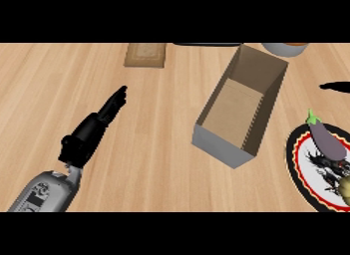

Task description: Pick the eggplant from the plate and place it in the cardboard box

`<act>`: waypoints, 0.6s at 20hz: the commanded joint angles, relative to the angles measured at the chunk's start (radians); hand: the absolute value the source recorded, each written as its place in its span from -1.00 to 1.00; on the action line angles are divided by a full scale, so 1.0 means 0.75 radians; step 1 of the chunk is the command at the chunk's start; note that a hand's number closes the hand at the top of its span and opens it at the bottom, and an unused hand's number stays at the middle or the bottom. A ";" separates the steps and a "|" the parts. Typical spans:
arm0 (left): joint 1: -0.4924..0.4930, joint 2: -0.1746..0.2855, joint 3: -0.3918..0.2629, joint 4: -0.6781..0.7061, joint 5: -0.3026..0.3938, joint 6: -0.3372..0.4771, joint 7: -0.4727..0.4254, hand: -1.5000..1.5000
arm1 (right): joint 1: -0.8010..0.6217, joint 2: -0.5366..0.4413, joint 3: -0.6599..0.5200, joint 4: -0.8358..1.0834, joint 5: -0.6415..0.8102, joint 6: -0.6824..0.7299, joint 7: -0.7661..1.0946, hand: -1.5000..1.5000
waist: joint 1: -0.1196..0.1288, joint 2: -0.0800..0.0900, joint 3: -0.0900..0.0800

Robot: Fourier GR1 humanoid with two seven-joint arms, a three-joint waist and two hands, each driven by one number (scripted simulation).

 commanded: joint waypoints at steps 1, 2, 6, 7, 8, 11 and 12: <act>0.025 -0.013 0.005 0.018 -0.026 -0.015 -0.023 0.00 | -0.150 0.108 -0.033 0.111 -0.081 0.236 0.170 -1.00 | -0.006 -0.002 0.001; -0.006 0.011 0.039 -0.014 -0.013 -0.018 0.040 0.00 | -0.209 0.166 -0.024 0.127 -0.080 0.263 0.263 -1.00 | -0.001 -0.003 0.001; 0.023 -0.081 0.019 0.033 -0.065 -0.004 -0.020 0.00 | -0.175 0.233 -0.043 0.293 0.064 0.170 0.159 -1.00 | -0.013 -0.001 0.003; 0.064 -0.040 0.046 -0.003 -0.059 -0.040 -0.029 0.00 | -0.139 0.222 -0.070 0.269 0.069 0.178 0.152 -1.00 | -0.017 -0.003 0.003; 0.064 -0.039 0.052 -0.056 -0.038 -0.054 0.037 0.00 | -0.134 0.306 -0.069 0.244 0.068 0.148 0.241 -1.00 | -0.018 -0.005 0.003; 0.001 -0.070 0.082 0.054 -0.067 -0.073 -0.024 0.00 | -0.148 0.402 -0.059 0.343 0.154 0.074 0.208 -1.00 | -0.017 -0.001 0.003; 0.040 -0.095 0.056 0.015 -0.098 -0.049 0.006 0.00 | -0.165 0.401 -0.055 0.367 0.198 0.096 0.176 -1.00 | -0.015 -0.002 0.004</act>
